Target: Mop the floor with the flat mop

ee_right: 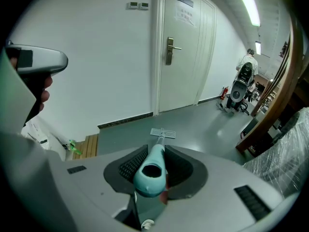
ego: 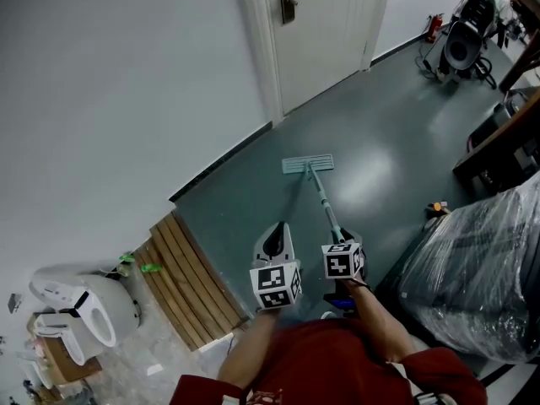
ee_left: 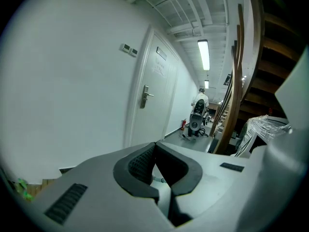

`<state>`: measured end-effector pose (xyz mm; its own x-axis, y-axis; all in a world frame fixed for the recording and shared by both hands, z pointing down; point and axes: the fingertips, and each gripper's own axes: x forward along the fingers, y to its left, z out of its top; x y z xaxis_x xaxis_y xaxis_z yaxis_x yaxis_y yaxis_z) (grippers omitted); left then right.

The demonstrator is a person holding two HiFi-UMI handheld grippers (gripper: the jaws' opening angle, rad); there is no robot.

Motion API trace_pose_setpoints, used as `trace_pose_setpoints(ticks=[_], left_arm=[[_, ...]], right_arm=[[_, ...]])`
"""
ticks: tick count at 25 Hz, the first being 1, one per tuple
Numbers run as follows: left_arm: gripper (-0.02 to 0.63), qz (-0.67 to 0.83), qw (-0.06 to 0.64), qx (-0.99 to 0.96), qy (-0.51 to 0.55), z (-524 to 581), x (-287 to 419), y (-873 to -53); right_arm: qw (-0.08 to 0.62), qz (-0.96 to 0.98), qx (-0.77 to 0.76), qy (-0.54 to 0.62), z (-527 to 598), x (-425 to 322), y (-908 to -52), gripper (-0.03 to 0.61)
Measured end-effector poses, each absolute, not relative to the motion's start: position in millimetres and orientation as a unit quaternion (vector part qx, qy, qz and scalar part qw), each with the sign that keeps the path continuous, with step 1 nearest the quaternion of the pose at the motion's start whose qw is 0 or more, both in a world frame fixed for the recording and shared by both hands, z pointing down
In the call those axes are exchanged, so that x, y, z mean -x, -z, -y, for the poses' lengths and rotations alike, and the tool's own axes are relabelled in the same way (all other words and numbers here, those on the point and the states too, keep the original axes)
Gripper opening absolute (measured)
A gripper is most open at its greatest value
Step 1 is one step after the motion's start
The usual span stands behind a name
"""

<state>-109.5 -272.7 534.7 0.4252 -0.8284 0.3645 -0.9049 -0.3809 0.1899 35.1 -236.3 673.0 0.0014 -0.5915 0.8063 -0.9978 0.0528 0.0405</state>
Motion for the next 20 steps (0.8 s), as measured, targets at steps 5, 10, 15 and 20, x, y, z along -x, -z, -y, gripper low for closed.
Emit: trace_pose_setpoints(ticks=[5,10,15,20], left_arm=[[0.015,0.522,0.184,-0.826,-0.107,315,132,-537],[0.015,0.516,0.185,-0.83,-0.106,351,134,-541],[0.015,0.511,0.187,-0.831,-0.112,380,111,-546],[0.015,0.52,0.188,-0.824,-0.123,421,77,-557]], right_arm=[[0.339,0.635,-0.629,-0.295,285,-19,-671,0.117],[0.339,0.633,-0.634,-0.287,326,-20,-668,0.117],[0.339,0.64,-0.63,-0.28,360,-39,-668,0.117],[0.338,0.65,-0.622,-0.276,403,-73,-672,0.117]])
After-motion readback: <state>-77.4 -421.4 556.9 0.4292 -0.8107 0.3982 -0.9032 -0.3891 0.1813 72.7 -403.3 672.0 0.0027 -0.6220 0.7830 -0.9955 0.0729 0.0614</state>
